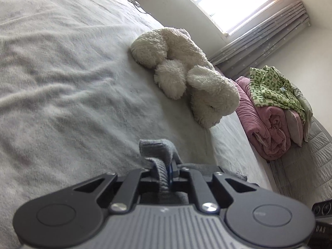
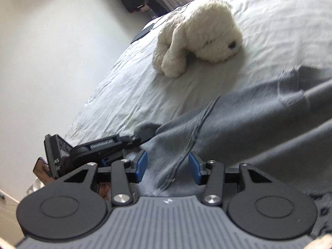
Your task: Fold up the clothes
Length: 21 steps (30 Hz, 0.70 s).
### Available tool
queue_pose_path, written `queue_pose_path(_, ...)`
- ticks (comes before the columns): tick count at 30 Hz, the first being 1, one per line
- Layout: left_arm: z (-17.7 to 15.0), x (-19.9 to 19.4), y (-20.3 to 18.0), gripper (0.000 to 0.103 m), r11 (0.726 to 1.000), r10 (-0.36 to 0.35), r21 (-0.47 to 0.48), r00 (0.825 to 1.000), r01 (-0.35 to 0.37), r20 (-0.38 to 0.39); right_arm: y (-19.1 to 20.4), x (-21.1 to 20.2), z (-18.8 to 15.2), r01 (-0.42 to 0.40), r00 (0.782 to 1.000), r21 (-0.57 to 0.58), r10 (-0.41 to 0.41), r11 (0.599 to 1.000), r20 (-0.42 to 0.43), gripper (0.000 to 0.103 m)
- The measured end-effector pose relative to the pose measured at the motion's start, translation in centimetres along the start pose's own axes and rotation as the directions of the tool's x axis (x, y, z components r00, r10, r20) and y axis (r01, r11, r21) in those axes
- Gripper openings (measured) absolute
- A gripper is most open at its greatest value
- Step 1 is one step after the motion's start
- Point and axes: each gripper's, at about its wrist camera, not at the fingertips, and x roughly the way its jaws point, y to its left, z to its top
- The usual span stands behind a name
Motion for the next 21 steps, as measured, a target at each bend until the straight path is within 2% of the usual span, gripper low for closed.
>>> queue_pose_path(4, 0.2, -0.3, 0.3, 0.007, 1.000, -0.009, -0.020, 1.000, 0.010, 0.016, 0.0, -1.5, 2.1, 0.119, 0.992, -0.058, -0.117, 0.991, 0.042, 0.049)
queue_pose_path(6, 0.4, -0.6, 0.4, 0.008, 1.000, -0.013, -0.026, 0.999, 0.013, 0.030, -0.1, -0.6, 3.0, 0.184, 0.982, -0.142, -0.174, 0.973, 0.076, 0.049)
queue_pose_path(8, 0.5, -0.7, 0.6, 0.008, 0.999, -0.013, -0.033, 0.999, 0.015, 0.039, -0.4, 0.6, 3.5, 0.223, 0.975, -0.242, -0.212, 0.944, 0.070, 0.051)
queue_pose_path(13, 0.7, -0.8, 0.6, 0.008, 0.999, -0.018, -0.031, 0.999, 0.019, 0.036, 0.1, 4.1, 3.8, 0.231, 0.963, -0.461, -0.270, 0.857, -0.018, 0.051)
queue_pose_path(18, 1.0, -1.6, -0.1, 0.007, 0.998, -0.068, -0.009, 0.996, 0.068, 0.059, 1.0, 5.8, 3.6, 0.212, 0.947, -0.577, -0.311, 0.789, -0.078, 0.051)
queue_pose_path(19, 1.0, -1.8, -0.3, 0.007, 0.997, -0.083, 0.000, 0.994, 0.083, 0.066, 1.2, 5.9, 3.5, 0.208, 0.945, -0.591, -0.317, 0.780, -0.086, 0.049)
queue_pose_path(21, 1.1, -2.2, -0.8, 0.006, 0.994, -0.109, 0.028, 0.991, 0.107, 0.078, 1.6, 6.1, 3.3, 0.201, 0.939, -0.617, -0.328, 0.761, -0.099, 0.025)
